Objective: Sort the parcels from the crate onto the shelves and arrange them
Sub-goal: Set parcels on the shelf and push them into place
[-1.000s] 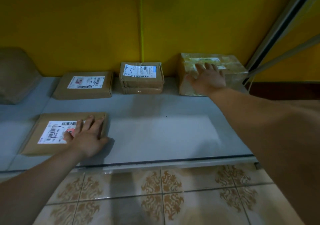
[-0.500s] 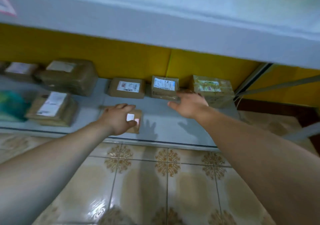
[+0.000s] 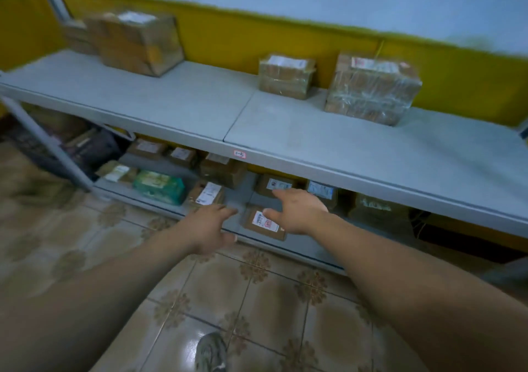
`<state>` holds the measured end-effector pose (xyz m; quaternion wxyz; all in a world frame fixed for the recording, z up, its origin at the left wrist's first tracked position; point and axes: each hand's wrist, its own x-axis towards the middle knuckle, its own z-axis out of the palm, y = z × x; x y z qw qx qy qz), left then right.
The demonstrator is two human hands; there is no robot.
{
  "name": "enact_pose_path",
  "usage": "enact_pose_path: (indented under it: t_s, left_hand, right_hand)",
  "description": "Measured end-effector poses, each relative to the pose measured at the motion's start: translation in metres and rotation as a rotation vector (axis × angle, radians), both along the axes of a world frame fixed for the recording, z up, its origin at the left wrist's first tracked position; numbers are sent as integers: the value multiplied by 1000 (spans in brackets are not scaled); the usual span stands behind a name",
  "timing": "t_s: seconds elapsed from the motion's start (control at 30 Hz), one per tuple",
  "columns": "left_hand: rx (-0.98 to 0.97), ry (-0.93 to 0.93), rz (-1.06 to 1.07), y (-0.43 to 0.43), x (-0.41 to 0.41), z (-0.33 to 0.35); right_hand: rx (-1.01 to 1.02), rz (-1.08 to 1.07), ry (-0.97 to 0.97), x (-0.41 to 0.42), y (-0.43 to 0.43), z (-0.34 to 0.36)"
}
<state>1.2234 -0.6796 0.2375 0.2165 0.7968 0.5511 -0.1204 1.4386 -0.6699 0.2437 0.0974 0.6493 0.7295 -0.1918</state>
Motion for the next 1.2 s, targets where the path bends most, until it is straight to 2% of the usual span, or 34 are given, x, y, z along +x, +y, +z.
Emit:
enact_pose_path:
  t_s: [0.27, 0.5, 0.67, 0.83, 1.0, 1.2]
  left_hand:
    - [159, -19, 94, -74, -50, 141]
    - [282, -19, 181, -102, -125, 217]
    - [335, -23, 258, -125, -221, 240]
    - [397, 30, 355, -149, -353, 248]
    - [360, 96, 482, -169, -475, 253]
    - [336, 70, 581, -159, -570, 247]
  right_hand:
    - [256, 154, 55, -67, -23, 162]
    - [401, 250, 61, -149, -33, 240]
    - [443, 330, 62, -258, -32, 265]
    - [487, 409, 57, -392, -38, 274]
    - [457, 498, 16, -509, -37, 273]
    - [455, 558, 27, -612, -2, 260]
